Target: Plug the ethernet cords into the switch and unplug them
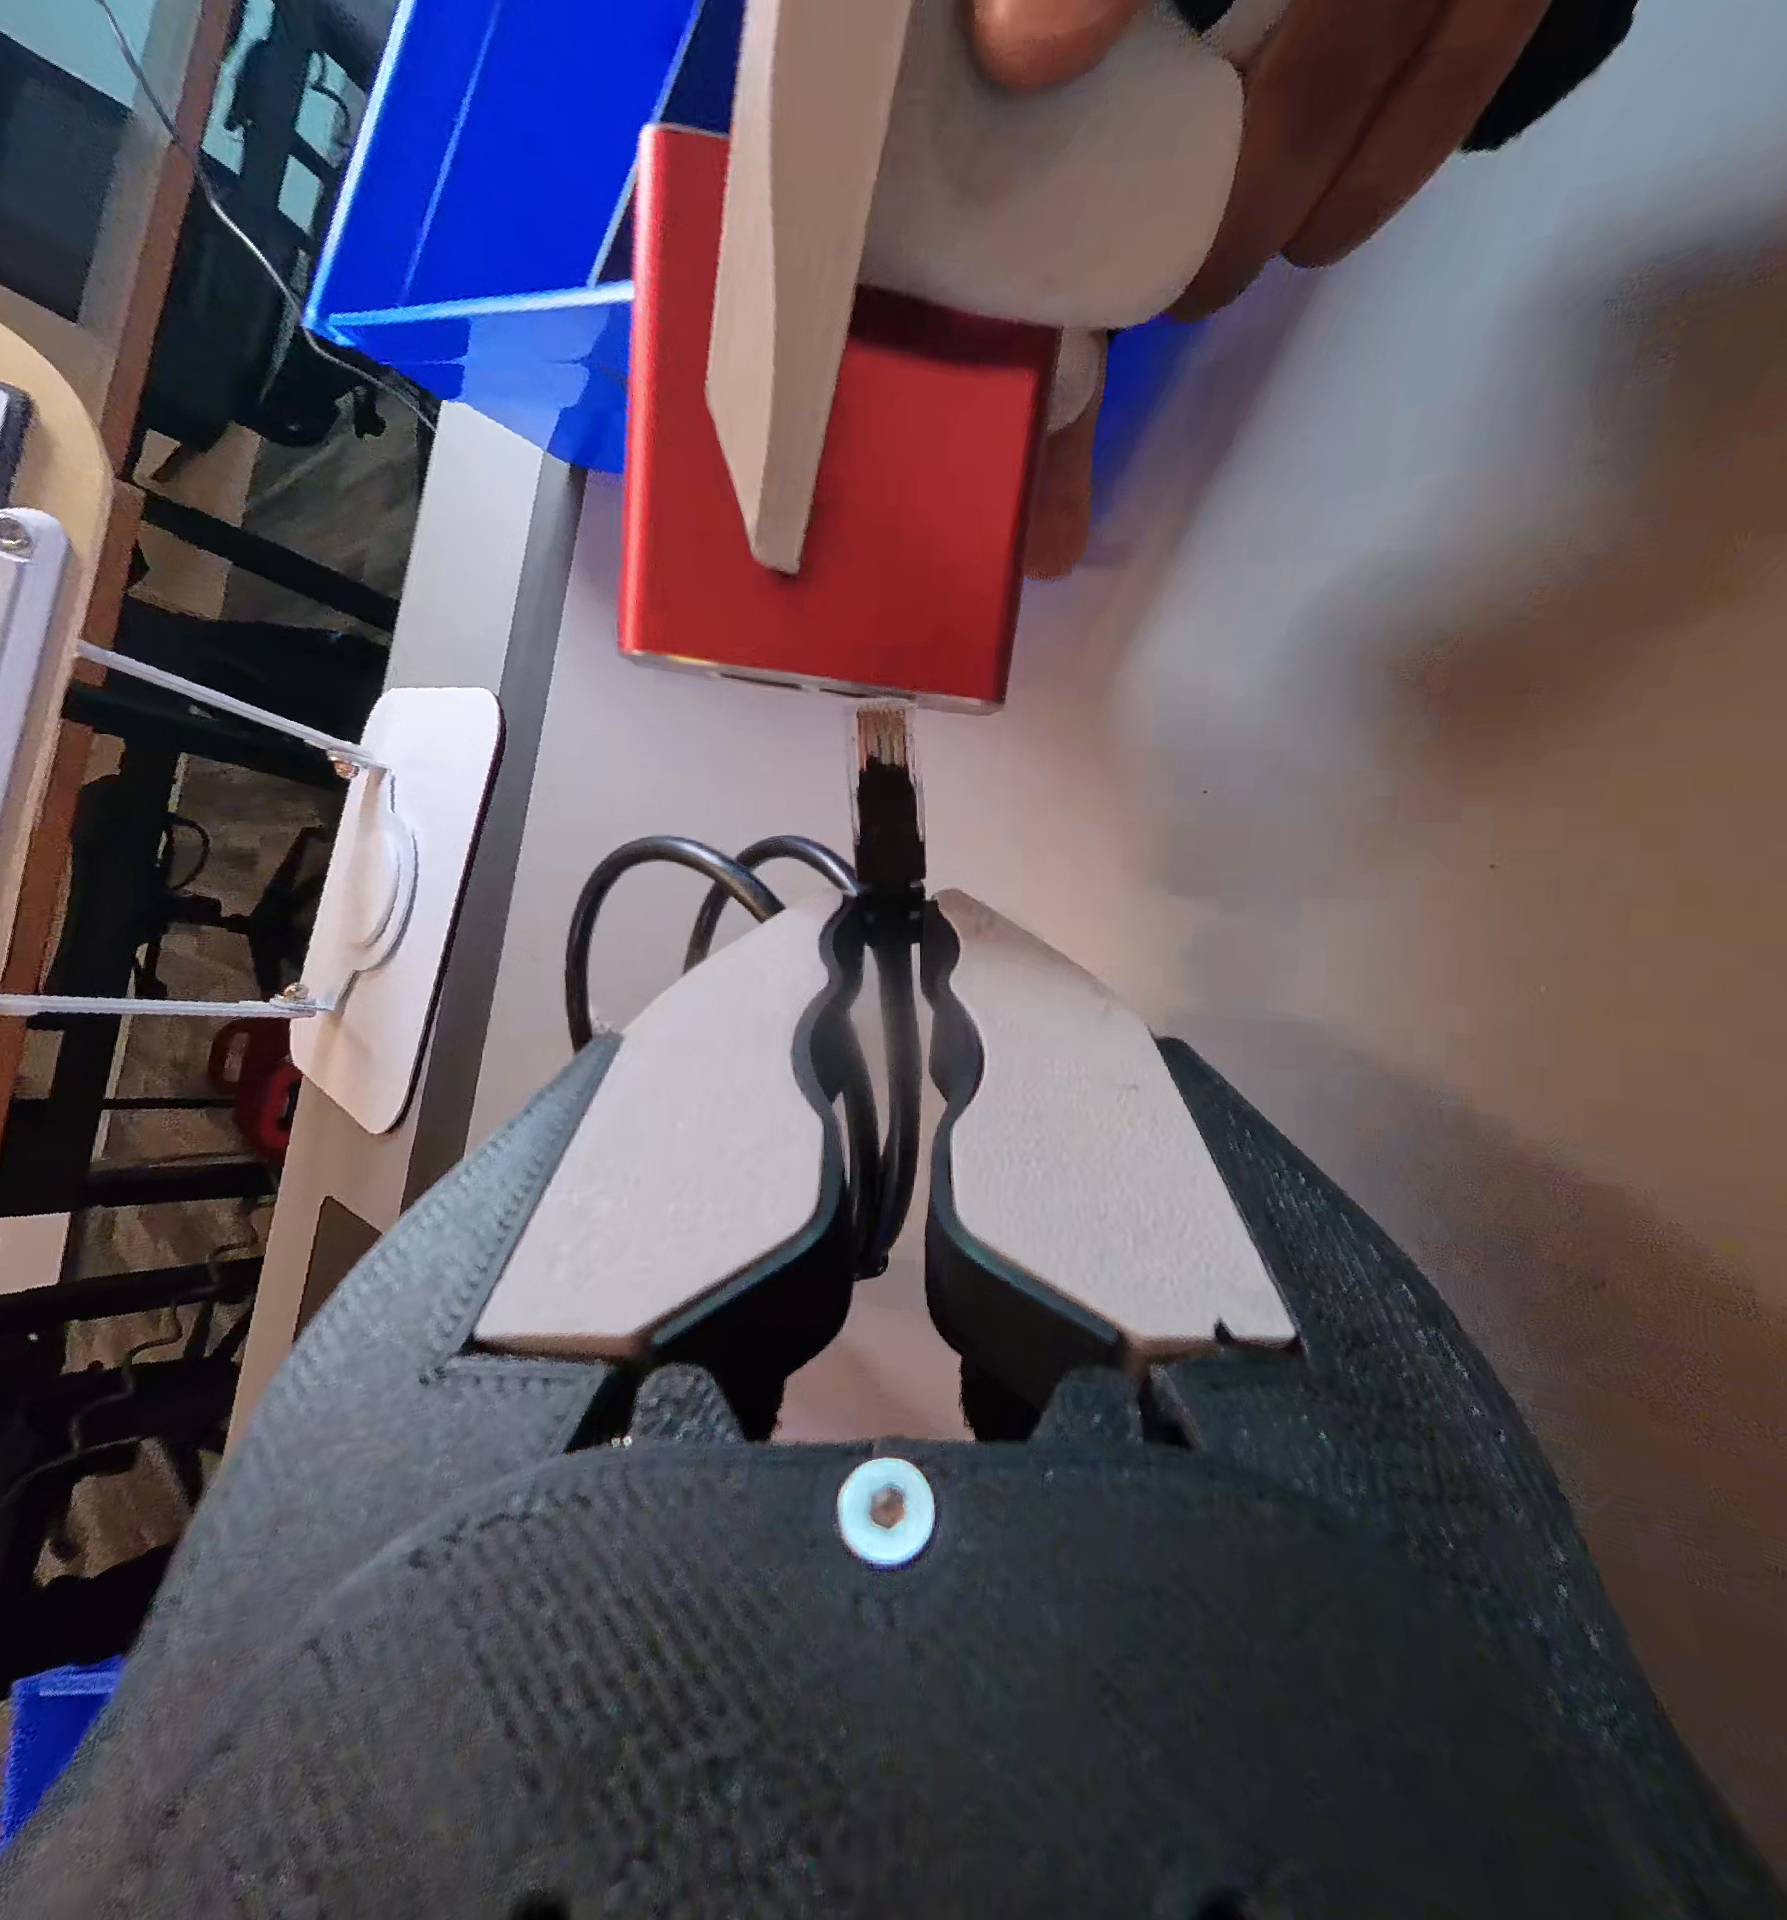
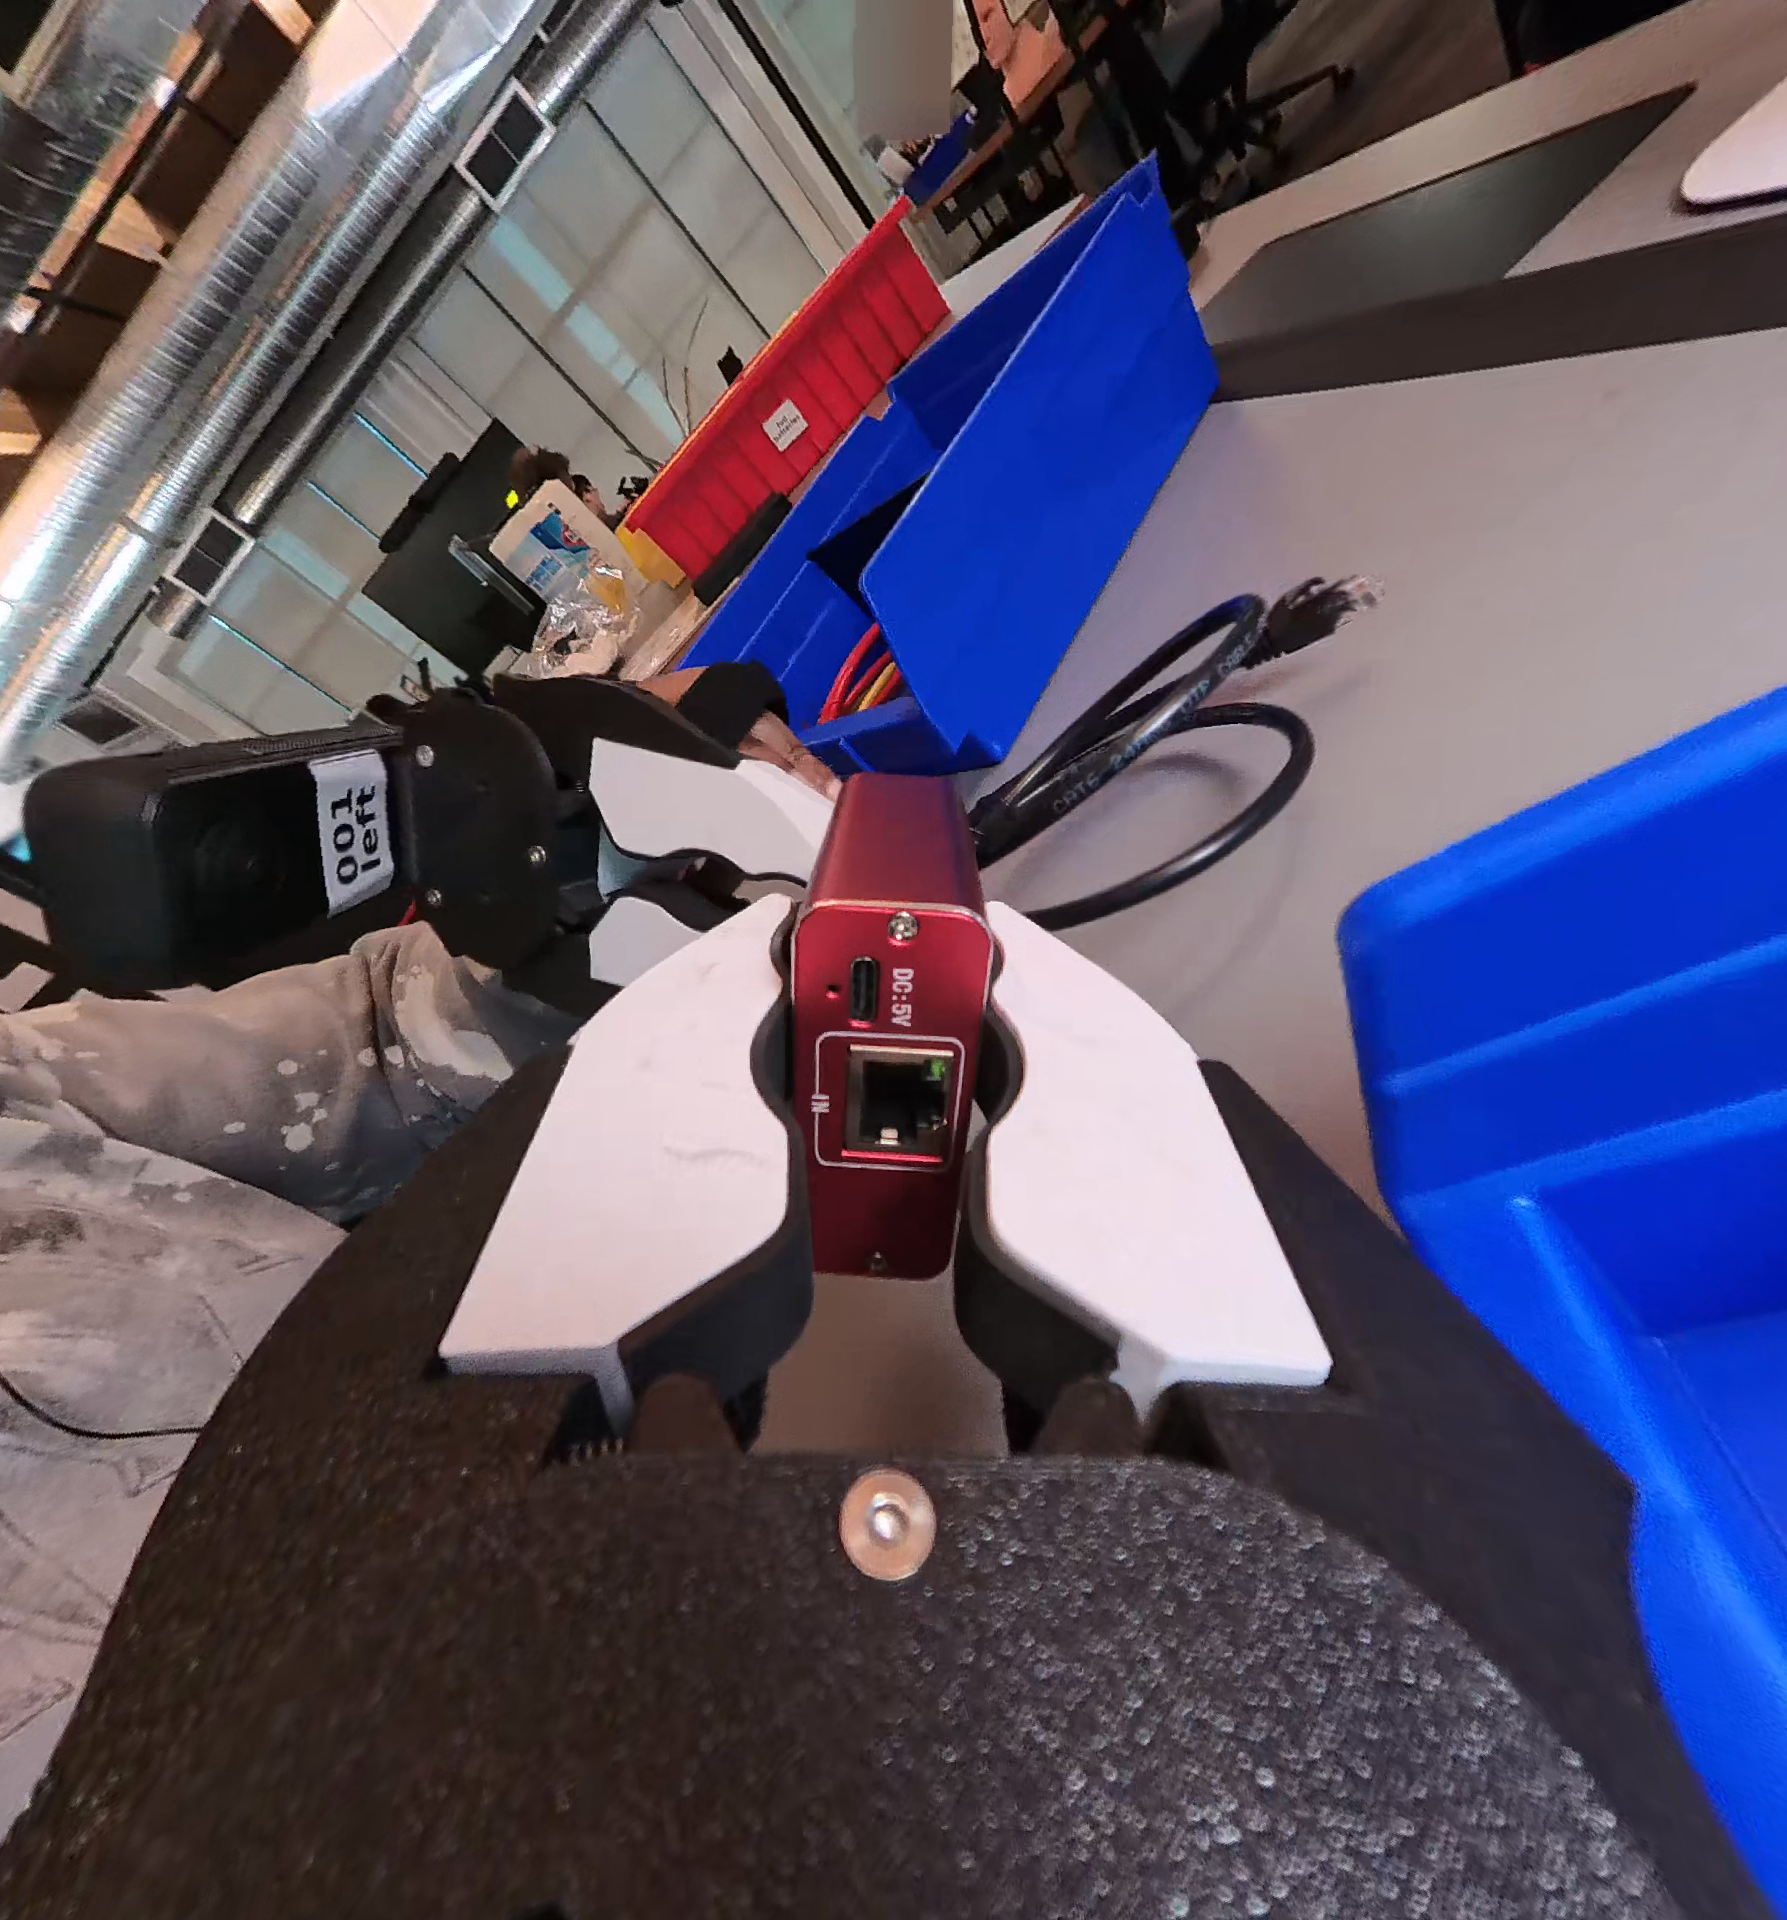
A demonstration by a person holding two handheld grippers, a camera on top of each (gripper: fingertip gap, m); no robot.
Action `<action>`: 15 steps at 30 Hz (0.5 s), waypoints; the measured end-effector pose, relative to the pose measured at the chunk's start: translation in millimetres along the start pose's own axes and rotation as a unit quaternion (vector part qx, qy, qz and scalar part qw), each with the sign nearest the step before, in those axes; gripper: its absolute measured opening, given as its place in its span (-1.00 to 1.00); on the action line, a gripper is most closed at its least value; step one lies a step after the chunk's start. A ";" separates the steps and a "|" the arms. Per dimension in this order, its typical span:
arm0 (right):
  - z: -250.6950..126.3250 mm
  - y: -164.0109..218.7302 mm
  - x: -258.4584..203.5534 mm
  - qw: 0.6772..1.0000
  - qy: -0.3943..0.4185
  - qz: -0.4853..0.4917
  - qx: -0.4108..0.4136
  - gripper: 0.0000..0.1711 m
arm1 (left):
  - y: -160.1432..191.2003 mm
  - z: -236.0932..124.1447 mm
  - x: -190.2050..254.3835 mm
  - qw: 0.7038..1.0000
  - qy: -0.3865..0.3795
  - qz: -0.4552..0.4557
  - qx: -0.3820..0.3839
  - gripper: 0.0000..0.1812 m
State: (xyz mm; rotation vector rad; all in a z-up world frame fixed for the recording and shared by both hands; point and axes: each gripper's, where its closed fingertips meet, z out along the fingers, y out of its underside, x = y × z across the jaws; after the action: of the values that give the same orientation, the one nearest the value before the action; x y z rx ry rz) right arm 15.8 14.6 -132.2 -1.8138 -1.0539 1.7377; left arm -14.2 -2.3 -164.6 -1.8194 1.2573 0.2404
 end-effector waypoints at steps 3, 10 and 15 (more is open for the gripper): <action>1.8 4.3 4.9 1.000 0.007 0.015 -0.009 -0.67 | 3.3 1.5 4.1 1.000 0.011 0.006 -0.018 -0.88; 3.8 3.5 -0.2 0.995 -0.043 0.088 0.010 -0.67 | 1.7 -6.0 15.9 0.995 0.089 -0.038 -0.026 -0.88; 2.2 -0.7 -3.3 0.986 -0.084 0.142 0.029 -0.67 | -2.5 -12.8 14.9 0.988 0.124 -0.078 -0.046 -0.88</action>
State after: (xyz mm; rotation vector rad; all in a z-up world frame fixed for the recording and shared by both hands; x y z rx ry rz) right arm 13.7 12.1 -129.8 -1.8805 -0.8255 2.0965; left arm -9.1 -21.5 -164.4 -2.0651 1.2817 -0.0170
